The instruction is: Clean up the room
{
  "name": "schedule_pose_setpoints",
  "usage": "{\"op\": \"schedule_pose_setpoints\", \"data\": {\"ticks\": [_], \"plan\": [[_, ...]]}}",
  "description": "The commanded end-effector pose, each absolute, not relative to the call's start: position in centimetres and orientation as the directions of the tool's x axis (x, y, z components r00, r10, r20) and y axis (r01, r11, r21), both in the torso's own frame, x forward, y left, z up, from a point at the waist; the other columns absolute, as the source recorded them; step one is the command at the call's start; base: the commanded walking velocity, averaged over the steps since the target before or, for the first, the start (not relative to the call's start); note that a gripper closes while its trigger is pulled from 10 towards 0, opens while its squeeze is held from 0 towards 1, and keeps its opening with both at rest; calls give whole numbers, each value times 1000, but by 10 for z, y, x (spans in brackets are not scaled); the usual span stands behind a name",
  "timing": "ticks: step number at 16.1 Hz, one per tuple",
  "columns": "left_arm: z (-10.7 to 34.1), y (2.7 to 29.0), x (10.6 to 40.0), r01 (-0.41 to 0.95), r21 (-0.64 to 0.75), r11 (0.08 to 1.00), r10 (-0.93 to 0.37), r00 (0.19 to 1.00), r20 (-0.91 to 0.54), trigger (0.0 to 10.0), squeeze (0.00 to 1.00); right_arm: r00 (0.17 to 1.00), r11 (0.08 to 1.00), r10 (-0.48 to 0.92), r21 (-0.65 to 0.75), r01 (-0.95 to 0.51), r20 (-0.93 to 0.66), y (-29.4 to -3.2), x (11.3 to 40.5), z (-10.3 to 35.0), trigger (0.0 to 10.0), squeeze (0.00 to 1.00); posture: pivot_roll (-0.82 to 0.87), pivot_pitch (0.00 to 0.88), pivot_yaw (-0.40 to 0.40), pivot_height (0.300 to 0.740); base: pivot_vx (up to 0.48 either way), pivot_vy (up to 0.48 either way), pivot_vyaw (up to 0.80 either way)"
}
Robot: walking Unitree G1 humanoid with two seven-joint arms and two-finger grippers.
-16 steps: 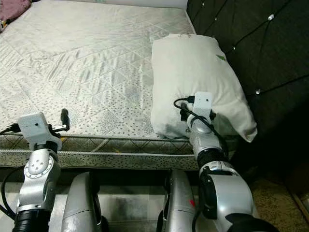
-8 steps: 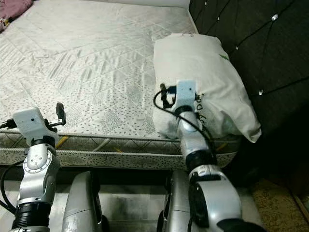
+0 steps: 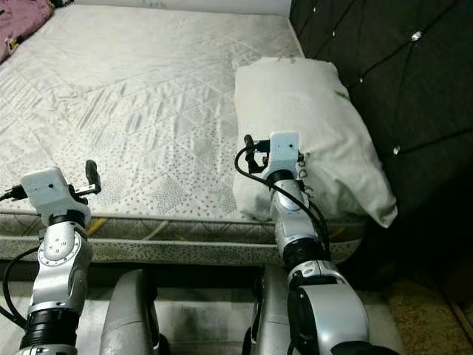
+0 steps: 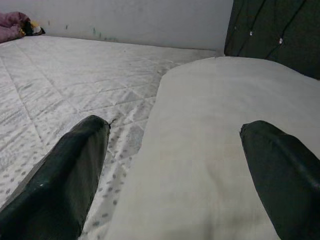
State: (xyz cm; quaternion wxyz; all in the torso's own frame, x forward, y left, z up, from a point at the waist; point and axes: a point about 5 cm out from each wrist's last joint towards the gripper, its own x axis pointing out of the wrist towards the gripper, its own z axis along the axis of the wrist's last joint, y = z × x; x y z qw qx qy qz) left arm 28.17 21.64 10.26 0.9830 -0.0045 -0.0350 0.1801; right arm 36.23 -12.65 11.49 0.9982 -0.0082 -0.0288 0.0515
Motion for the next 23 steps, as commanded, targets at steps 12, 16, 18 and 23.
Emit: {"op": "schedule_pose_setpoints", "data": {"ticks": [12, 16, 18, 23], "plan": [[101, 221, 275, -360, 3, 933, 359, 931, 67, 10000, 0, 996, 1000, 18, 7, -19, 88, -139, 352, 113, 10000, 0, 58, 0, 5, 614, 0, 0, -118], [98, 218, 267, -337, 19, 941, 336, 940, 51, 10000, 0, 995, 1000, 3, 15, -4, 98, -137, 347, 113, 10000, 0, 52, 0, 19, 614, 0, 0, -489], [97, 217, 266, -340, 19, 940, 339, 939, 51, 10000, 0, 995, 1000, 12, 9, -13, 95, -134, 343, 112, 10000, 0, 53, 0, 2, 614, 0, 0, -488], [102, 204, 264, -315, 6, 949, 314, 948, 53, 10000, 0, 997, 1000, 17, 4, -17, 76, -131, 339, 111, 10000, 0, 58, 0, -14, 614, 0, 0, -479]]}}
